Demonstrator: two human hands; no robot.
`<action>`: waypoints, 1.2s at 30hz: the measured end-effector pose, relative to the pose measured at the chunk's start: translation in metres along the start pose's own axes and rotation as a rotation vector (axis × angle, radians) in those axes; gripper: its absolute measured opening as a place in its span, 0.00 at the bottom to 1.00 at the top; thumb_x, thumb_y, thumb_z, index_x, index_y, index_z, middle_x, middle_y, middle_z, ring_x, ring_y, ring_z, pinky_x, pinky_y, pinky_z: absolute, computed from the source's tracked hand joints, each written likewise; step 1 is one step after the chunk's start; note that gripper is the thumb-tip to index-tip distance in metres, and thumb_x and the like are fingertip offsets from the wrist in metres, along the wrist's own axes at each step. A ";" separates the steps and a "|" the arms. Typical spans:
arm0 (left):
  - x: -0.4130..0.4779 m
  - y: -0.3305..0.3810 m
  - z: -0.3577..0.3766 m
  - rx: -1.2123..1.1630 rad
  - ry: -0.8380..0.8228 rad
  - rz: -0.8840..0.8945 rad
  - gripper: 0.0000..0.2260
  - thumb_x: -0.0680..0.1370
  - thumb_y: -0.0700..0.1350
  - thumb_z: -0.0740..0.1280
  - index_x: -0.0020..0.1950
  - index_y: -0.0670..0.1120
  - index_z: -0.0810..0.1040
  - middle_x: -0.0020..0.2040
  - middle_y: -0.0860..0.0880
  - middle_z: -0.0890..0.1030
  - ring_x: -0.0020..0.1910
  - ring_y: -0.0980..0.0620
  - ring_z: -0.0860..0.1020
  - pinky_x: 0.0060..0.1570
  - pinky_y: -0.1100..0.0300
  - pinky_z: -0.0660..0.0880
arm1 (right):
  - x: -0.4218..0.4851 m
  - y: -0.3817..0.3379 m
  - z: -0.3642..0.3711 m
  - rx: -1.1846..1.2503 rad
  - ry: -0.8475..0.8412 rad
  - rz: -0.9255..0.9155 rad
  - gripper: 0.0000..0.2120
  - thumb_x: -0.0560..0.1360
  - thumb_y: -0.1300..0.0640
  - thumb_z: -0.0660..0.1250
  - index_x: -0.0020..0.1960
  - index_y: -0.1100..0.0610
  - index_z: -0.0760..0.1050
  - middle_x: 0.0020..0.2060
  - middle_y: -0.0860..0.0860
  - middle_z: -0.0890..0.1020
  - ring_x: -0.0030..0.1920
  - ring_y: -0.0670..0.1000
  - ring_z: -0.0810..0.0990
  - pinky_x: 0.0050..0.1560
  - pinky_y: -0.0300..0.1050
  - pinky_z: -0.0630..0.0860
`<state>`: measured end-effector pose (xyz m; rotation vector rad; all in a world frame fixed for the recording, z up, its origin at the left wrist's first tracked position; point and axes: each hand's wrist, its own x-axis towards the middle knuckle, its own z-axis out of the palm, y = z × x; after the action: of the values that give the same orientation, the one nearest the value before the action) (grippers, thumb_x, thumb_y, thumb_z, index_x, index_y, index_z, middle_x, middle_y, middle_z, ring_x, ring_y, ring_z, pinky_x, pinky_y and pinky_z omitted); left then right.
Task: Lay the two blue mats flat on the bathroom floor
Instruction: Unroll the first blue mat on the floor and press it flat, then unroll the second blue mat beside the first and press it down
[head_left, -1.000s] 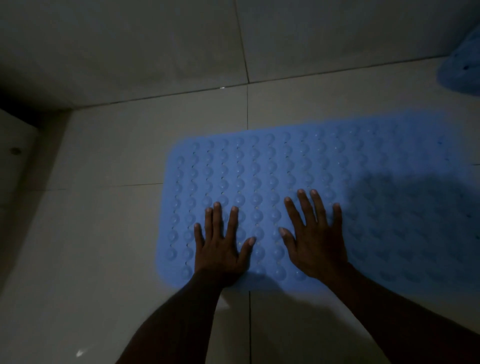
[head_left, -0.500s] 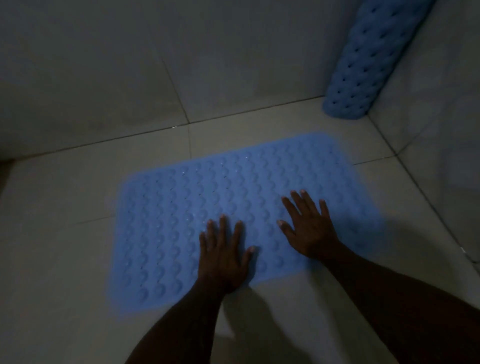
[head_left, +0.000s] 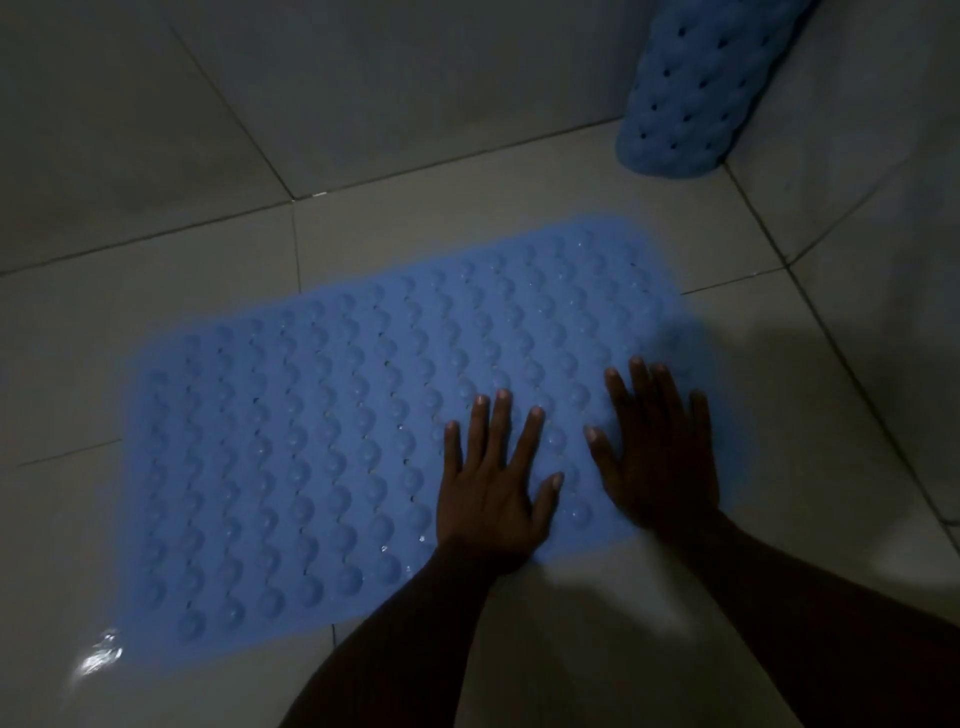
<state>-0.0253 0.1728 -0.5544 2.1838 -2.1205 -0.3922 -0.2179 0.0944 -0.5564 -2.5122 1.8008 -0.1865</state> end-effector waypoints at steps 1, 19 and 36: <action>0.000 0.000 0.000 0.002 0.007 0.002 0.32 0.82 0.64 0.52 0.84 0.53 0.52 0.84 0.45 0.47 0.83 0.43 0.44 0.78 0.37 0.47 | 0.001 0.000 0.000 -0.008 0.002 -0.003 0.34 0.79 0.37 0.54 0.80 0.52 0.55 0.79 0.55 0.57 0.79 0.58 0.55 0.76 0.64 0.53; 0.044 0.007 -0.098 0.055 -0.479 0.000 0.37 0.80 0.65 0.58 0.83 0.56 0.45 0.84 0.44 0.45 0.83 0.41 0.45 0.78 0.40 0.45 | 0.074 0.009 -0.094 -0.015 -0.535 -0.023 0.38 0.76 0.33 0.57 0.80 0.48 0.50 0.81 0.51 0.49 0.80 0.54 0.48 0.76 0.66 0.48; 0.271 0.111 -0.394 0.266 0.162 0.213 0.43 0.79 0.58 0.67 0.83 0.48 0.42 0.84 0.46 0.45 0.82 0.42 0.48 0.78 0.41 0.54 | 0.325 0.055 -0.387 -0.058 0.066 -0.018 0.39 0.78 0.47 0.62 0.80 0.51 0.43 0.81 0.51 0.44 0.80 0.55 0.43 0.77 0.63 0.47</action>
<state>-0.0384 -0.1501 -0.1848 1.9980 -2.3950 0.0838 -0.2141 -0.2180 -0.1554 -2.5917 1.8340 -0.2239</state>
